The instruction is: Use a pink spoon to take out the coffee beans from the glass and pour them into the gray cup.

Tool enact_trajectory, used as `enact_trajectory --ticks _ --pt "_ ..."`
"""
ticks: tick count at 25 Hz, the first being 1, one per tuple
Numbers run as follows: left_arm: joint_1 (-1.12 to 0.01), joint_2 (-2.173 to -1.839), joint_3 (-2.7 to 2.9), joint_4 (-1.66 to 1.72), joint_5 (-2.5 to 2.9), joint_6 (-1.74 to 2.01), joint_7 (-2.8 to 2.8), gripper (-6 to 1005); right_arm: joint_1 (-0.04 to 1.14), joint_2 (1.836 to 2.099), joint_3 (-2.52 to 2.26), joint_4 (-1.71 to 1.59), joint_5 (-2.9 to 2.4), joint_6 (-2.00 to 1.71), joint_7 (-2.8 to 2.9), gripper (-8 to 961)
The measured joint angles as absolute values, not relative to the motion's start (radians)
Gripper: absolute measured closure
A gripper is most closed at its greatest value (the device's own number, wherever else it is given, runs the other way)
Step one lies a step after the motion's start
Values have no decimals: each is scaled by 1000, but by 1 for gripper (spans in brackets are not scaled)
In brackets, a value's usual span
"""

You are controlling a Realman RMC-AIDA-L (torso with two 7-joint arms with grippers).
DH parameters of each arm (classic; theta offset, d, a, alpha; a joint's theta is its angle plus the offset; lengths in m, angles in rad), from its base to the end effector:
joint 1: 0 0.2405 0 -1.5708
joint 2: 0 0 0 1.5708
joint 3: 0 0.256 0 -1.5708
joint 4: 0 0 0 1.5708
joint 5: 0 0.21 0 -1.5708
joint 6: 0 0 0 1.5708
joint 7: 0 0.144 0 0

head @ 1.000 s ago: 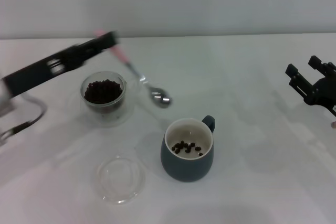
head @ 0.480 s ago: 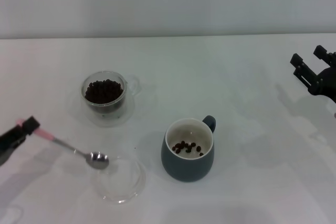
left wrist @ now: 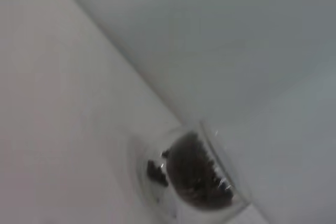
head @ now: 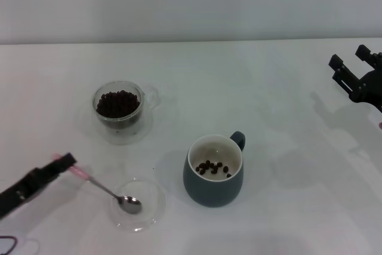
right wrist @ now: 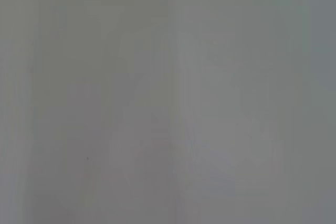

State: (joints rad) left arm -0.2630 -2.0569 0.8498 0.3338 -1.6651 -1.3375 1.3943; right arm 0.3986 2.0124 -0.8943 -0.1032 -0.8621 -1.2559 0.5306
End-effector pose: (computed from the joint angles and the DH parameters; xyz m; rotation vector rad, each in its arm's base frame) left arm -0.3494 0.2611 -0.0233 -1.9114 -1.7131 -1.1061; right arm 0.3530 0.3165 0.0185 -1.8016 0.5689 0.7616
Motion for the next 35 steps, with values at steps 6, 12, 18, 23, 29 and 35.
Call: enact_trajectory --ticks 6,12,18,23,29,35 --pt "-339 -2073 849 269 -1627 -1273 1425 856 394 2013 -894 -98 -862 -1260 532 284" --pt "-365 -2079 847 223 -1635 -1256 1482 825 391 2013 -894 -95 -862 -1261 532 284" --pt "-364 -2079 849 212 -1635 -1276 1582 794 390 2013 -894 -94 -862 -1258 531 284" --pt "-338 -2077 842 212 -1698 -1269 1719 767 386 2013 -894 -94 -862 -1257 531 285" --pt "-275 -2070 841 220 -1900 -1233 1942 574 380 2013 -890 -93 -862 -1255 531 284" --pt "-224 -2077 821 228 -2138 -1172 2316 323 377 2012 -817 -79 -861 -1240 530 285"
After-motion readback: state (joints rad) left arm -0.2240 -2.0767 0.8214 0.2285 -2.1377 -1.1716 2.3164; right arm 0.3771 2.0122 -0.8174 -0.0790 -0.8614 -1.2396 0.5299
